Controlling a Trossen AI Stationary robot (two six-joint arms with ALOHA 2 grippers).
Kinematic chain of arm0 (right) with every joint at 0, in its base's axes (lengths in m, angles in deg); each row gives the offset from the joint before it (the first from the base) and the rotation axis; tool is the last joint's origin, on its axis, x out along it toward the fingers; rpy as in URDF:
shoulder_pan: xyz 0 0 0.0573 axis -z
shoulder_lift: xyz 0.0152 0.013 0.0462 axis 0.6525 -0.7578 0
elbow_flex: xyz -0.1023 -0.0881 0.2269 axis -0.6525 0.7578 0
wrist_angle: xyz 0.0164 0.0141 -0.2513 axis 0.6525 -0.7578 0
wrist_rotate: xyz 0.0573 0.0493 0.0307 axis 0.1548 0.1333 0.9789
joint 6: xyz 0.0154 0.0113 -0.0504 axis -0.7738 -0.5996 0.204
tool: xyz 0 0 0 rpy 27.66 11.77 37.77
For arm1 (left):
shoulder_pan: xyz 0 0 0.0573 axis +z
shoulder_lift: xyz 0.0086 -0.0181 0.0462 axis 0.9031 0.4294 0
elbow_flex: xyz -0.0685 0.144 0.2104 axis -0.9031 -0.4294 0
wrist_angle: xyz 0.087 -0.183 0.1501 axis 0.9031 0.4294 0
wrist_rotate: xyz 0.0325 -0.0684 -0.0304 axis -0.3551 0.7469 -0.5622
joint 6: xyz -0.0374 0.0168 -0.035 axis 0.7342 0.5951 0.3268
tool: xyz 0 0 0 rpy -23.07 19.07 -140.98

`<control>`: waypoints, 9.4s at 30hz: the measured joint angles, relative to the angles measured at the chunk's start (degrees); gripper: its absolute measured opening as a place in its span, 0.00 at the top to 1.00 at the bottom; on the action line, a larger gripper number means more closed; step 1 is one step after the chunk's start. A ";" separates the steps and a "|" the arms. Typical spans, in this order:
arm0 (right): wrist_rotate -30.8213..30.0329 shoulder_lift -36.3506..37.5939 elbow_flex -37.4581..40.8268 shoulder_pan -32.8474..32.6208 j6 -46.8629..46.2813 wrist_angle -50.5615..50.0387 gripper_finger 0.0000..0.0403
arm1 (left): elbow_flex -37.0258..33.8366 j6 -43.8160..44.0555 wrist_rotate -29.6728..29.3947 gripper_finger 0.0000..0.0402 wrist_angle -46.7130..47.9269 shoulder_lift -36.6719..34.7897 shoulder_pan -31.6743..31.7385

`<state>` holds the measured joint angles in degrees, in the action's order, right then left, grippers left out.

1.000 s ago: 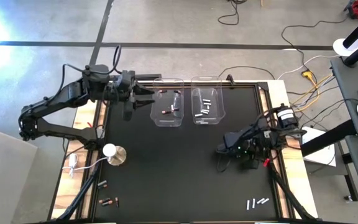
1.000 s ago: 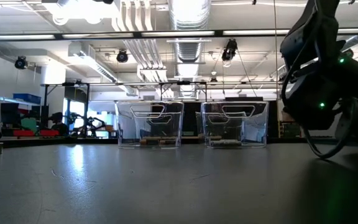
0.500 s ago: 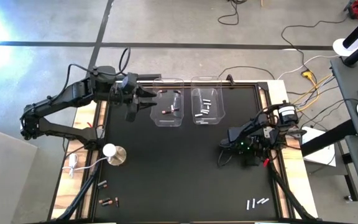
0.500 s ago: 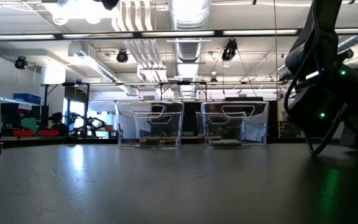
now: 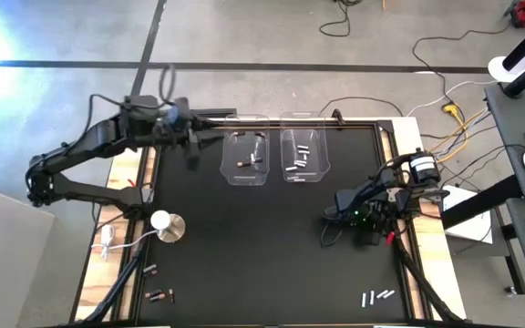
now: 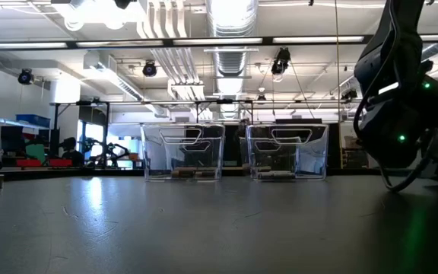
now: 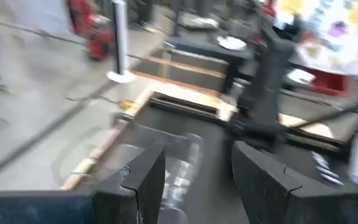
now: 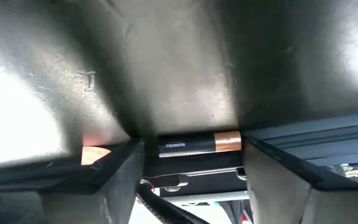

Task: Sort batteries
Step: Put the black battery into the left transparent bin

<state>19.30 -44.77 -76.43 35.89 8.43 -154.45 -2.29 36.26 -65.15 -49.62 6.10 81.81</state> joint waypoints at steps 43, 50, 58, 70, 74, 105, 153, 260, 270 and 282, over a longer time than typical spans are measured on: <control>-4.44 0.48 -32.62 -1.68 -5.87 8.67 0.54 | 0.00 -2.58 -2.53 0.59 1.13 -6.42 -0.01; -13.87 0.33 -32.87 -3.08 0.73 25.18 0.54 | 0.00 -1.78 -2.36 0.59 3.94 -6.19 -0.02; -16.64 -0.96 -33.31 -3.02 3.39 36.55 0.54 | 0.00 1.08 -2.35 0.59 11.93 -4.06 -0.02; -18.46 -7.52 -36.06 -3.04 4.17 41.74 0.54 | -1.86 2.60 0.68 0.59 18.68 -1.46 -1.01; -18.34 -8.22 -36.89 -3.04 5.53 41.95 0.54 | -5.59 2.14 6.62 0.59 17.72 -1.51 -2.02; -34.56 6.82 -46.59 -11.64 -2.17 9.27 0.22 | -10.69 -24.30 12.87 0.60 3.01 22.19 -13.65; -42.82 15.17 -37.62 -27.28 -42.62 3.04 0.43 | 33.55 -49.12 -3.71 0.48 26.91 73.18 -24.17; -53.76 16.68 -42.51 -10.34 -25.21 -2.17 0.46 | 26.43 -12.84 8.18 0.70 35.82 51.75 13.78; -60.11 16.68 -42.47 -2.58 2.92 7.22 0.46 | 16.11 5.26 8.20 0.69 36.77 31.38 -0.10; -53.79 16.70 -42.37 -0.99 11.94 15.52 0.46 | -5.22 62.33 1.63 0.69 30.05 12.70 -31.54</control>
<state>-34.49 -28.07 -118.80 34.90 20.36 -138.94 -7.51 98.58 -63.51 -19.57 18.80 50.27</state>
